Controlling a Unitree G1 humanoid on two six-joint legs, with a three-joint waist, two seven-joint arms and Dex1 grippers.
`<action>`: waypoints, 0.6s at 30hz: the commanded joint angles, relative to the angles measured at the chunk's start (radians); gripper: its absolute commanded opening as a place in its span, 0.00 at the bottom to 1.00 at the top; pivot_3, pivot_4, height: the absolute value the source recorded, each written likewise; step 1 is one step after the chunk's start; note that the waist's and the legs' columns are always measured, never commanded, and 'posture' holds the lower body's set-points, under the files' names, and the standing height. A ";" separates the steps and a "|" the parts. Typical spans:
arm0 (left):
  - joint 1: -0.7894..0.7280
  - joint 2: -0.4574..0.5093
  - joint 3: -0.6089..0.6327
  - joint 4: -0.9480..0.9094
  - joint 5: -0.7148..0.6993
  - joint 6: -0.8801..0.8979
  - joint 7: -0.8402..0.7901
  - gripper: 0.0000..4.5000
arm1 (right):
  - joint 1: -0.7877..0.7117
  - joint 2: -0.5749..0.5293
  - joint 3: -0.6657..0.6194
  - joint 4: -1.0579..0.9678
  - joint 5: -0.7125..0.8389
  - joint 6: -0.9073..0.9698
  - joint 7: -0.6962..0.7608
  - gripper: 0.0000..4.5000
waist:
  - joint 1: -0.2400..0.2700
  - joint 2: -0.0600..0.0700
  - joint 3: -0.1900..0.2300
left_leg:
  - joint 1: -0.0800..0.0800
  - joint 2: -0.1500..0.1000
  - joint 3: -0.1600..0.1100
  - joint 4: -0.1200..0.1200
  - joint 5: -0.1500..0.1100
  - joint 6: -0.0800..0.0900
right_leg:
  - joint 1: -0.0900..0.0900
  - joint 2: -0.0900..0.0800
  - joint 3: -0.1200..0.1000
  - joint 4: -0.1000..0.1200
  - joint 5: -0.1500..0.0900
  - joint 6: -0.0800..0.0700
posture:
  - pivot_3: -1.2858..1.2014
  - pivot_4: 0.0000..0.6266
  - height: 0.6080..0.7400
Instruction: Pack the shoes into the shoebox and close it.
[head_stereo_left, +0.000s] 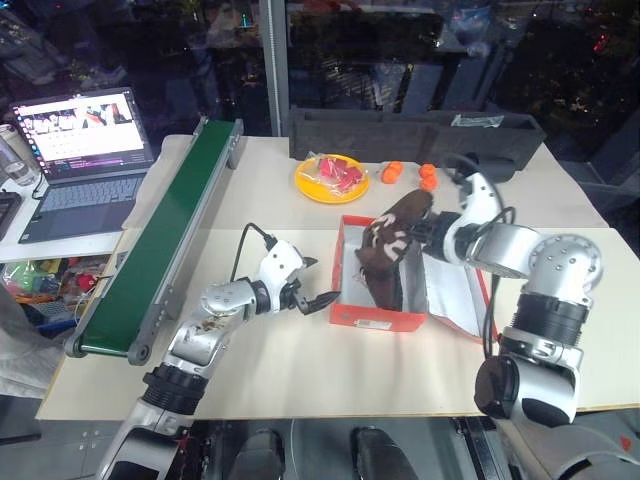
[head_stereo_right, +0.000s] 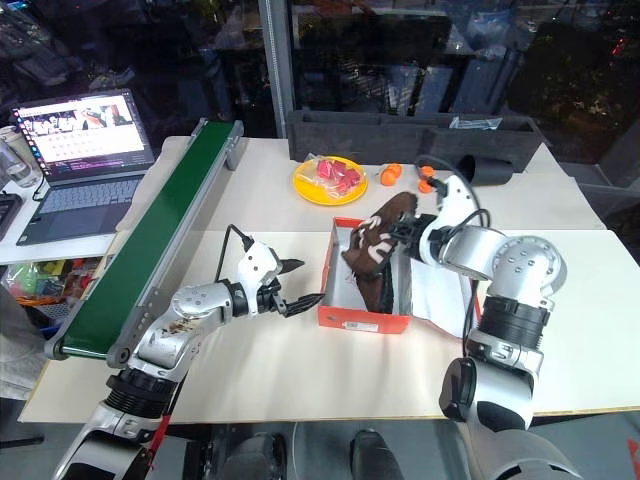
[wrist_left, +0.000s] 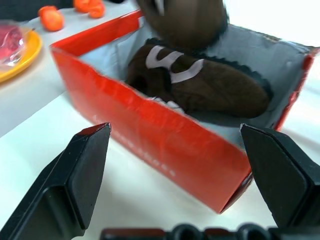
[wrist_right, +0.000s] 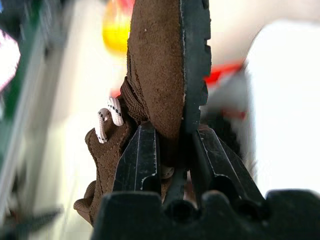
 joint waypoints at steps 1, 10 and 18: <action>0.008 -0.016 -0.002 -0.017 0.006 -0.018 0.004 0.98 | -0.029 -0.020 0.040 -0.007 -0.030 0.034 0.060 0.10 | 0.004 0.000 0.000 | 0.000 0.000 0.000 0.000 0.000 0.000 | 0.000 0.000 0.000 0.000 0.000 0.000 | 0.52 0.24 1.00; 0.016 -0.054 0.002 -0.007 0.007 -0.010 0.022 0.98 | -0.040 -0.011 0.308 0.158 -0.195 -0.009 0.238 0.10 | 0.002 0.001 0.000 | 0.001 0.000 0.000 0.000 0.000 0.000 | 0.001 0.000 0.000 0.000 0.000 0.000 | 0.52 0.24 1.00; -0.011 -0.092 -0.017 0.034 0.009 -0.019 0.001 0.98 | -0.090 0.011 0.457 0.457 -0.363 -0.183 0.418 0.10 | 0.001 0.000 -0.004 | 0.002 0.000 0.000 0.000 0.000 0.000 | 0.003 0.000 -0.001 0.000 0.000 0.000 | 0.52 0.24 1.00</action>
